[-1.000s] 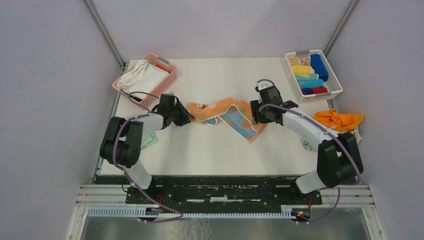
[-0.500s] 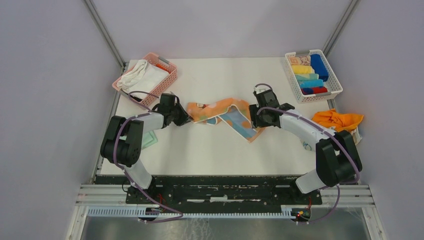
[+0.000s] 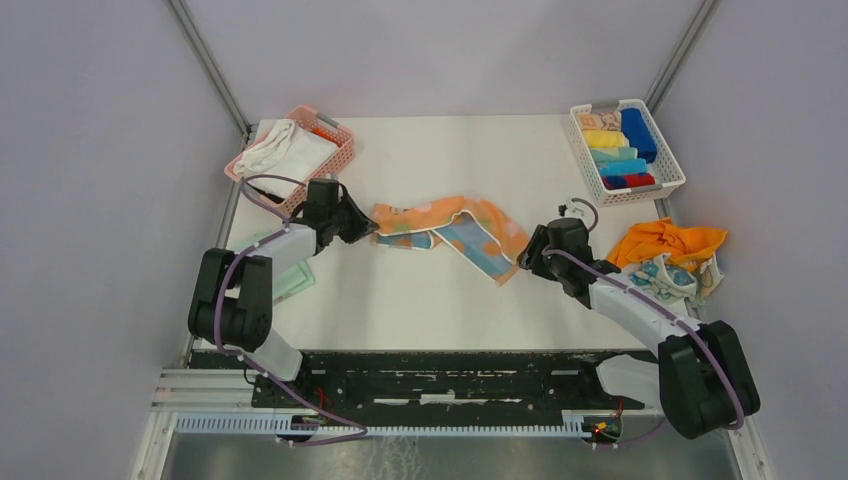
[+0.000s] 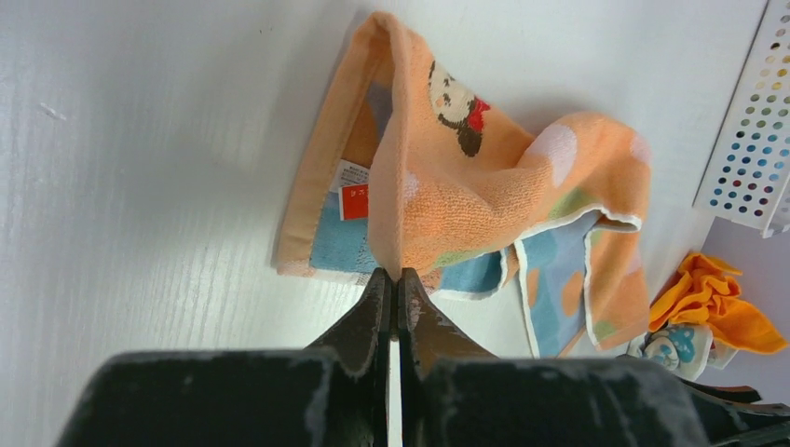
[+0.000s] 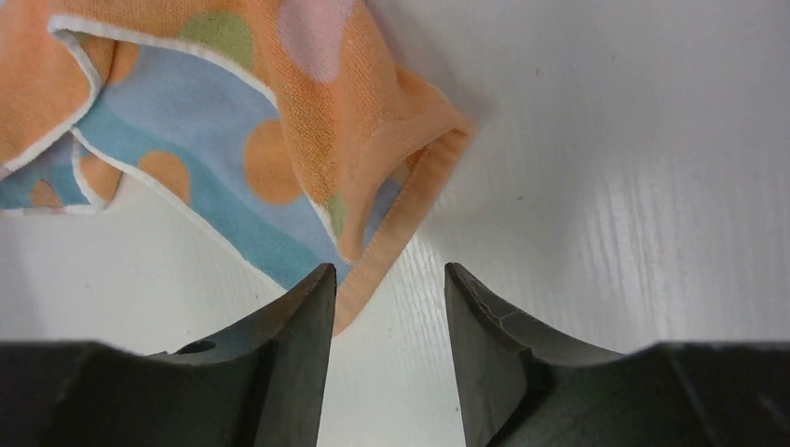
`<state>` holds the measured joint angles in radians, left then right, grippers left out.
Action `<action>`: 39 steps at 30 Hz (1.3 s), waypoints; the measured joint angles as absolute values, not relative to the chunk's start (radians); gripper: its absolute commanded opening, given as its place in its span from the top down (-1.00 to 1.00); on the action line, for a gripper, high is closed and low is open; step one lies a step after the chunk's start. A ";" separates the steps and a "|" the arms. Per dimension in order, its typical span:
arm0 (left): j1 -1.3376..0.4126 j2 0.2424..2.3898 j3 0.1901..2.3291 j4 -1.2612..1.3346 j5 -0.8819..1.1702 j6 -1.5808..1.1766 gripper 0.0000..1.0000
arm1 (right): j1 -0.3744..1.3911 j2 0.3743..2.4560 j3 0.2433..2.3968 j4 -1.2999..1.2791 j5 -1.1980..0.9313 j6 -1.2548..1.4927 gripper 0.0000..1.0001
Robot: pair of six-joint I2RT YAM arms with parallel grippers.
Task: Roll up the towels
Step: Flatten out the towel at the center of the board.
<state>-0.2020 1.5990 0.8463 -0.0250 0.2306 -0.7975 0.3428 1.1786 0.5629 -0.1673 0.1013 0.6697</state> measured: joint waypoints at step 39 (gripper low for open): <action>-0.188 1.575 0.846 -0.029 0.242 -0.796 0.95 | 0.331 1.282 0.329 0.426 0.020 1.050 0.99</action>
